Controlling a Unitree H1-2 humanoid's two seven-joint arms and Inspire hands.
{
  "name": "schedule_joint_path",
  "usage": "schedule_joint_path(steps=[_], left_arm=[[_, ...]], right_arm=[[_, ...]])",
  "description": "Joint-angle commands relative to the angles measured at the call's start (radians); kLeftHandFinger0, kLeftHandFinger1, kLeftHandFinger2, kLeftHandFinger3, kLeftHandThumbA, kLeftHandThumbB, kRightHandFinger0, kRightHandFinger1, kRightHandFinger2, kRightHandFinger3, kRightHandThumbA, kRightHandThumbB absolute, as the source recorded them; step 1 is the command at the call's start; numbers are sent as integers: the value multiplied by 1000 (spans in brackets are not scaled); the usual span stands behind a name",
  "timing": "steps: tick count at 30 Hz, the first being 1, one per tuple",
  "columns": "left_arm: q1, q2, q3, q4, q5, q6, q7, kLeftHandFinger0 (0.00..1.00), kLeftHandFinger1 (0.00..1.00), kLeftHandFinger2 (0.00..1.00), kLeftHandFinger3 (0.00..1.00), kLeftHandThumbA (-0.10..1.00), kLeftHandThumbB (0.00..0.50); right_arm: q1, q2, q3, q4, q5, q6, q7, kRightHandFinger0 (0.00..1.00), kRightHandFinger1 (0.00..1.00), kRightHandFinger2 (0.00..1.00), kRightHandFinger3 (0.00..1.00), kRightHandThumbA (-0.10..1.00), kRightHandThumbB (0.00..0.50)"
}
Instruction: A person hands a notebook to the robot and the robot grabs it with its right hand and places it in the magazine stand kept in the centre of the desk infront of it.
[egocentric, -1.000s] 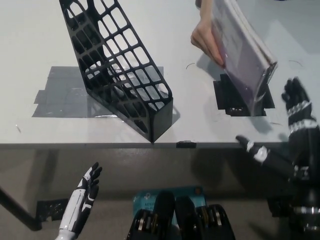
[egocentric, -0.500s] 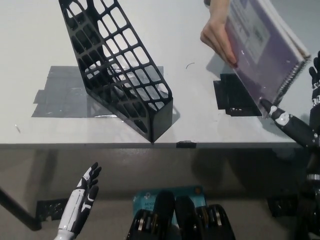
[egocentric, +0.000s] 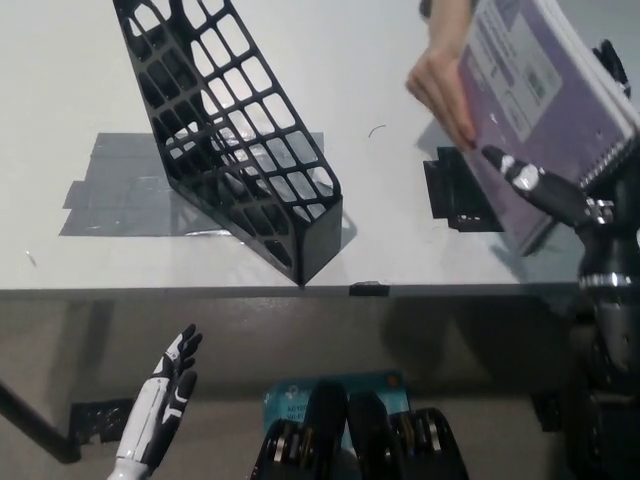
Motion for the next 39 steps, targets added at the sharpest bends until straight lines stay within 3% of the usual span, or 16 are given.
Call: schedule_joint_path(steps=[1, 5, 10, 11, 12, 13, 14, 15, 17, 19, 24, 27, 33, 35, 39], left_arm=[[-22, 9, 1, -17, -2, -37, 32, 989, 1000, 1000, 1000, 1000, 500], [-23, 11, -1, -18, -1, -37, 33, 991, 1000, 1000, 1000, 1000, 500], [-26, 15, 2, -19, -6, -37, 28, 998, 1000, 1000, 1000, 1000, 500], [-25, 14, 3, -19, -5, -37, 27, 996, 1000, 1000, 1000, 1000, 500], [-24, 13, 4, -21, -5, -37, 26, 994, 1000, 1000, 1000, 1000, 500], [-23, 13, 5, -22, -6, -37, 26, 994, 1000, 1000, 1000, 1000, 500], [-22, 14, 4, -24, -5, -37, 25, 993, 1000, 1000, 1000, 1000, 500], [-21, 15, 4, -24, -4, -37, 26, 993, 1000, 1000, 1000, 1000, 500], [-22, 16, 2, -23, -4, -37, 28, 992, 1000, 1000, 1000, 1000, 500], [-22, 16, 2, -23, -5, -37, 27, 995, 1000, 1000, 1000, 1000, 500], [-20, 15, 3, -24, -8, -37, 29, 992, 1000, 1000, 1000, 1000, 500], [-26, 17, 4, -21, -11, -37, 22, 1000, 1000, 1000, 1000, 1000, 500], [-26, 16, 6, -21, -16, -37, 25, 987, 1000, 1000, 1000, 1000, 500], [-27, 17, 6, -18, -16, -37, 25, 983, 1000, 1000, 1000, 1000, 500], [-26, 15, 6, -18, -18, -37, 24, 985, 1000, 1000, 1000, 1000, 500]], right_arm=[[-123, -12, 16, 71, -43, 19, -28, 1000, 1000, 1000, 1000, 1000, 293], [-168, -24, 16, 125, -25, 17, -18, 1000, 1000, 1000, 1000, 1000, 248], [-187, -27, 14, 166, -8, 12, -15, 1000, 1000, 1000, 1000, 1000, 243], [-191, -31, 18, 166, -31, 56, -23, 510, 591, 682, 695, 1000, 129], [-192, -31, 25, 168, -57, 68, -34, 139, 198, 282, 354, 993, 26], [-192, -32, 28, 171, -69, 70, -40, 139, 198, 282, 354, 993, 26], [-186, -32, 38, 179, -99, 69, -53, 6, 14, 33, 50, 1000, 5], [-182, -32, 47, 189, -118, 67, -60, 1, 3, 7, 10, 1000, 1], [-168, -7, 54, 196, -108, 107, -59, 0, 0, 0, 0, 1000, 46], [-159, 5, 55, 182, -80, 138, -48, 0, 0, 0, 0, 1000, 56], [-146, 20, 46, 152, -29, 168, -22, 0, 0, 56, 66, 1000, 23], [-145, 30, 25, 149, 9, 173, -17, 0, 0, 1, 3, 1000, 34], [-130, 59, -10, 150, 92, 161, -5, 0, 0, 0, 0, 1000, 5], [-128, 81, -41, 128, 174, 187, 15, 0, 0, 0, 0, 1000, 40], [-134, 110, -90, 77, 283, 242, 25, 0, 0, 0, 0, 1000, 60]])
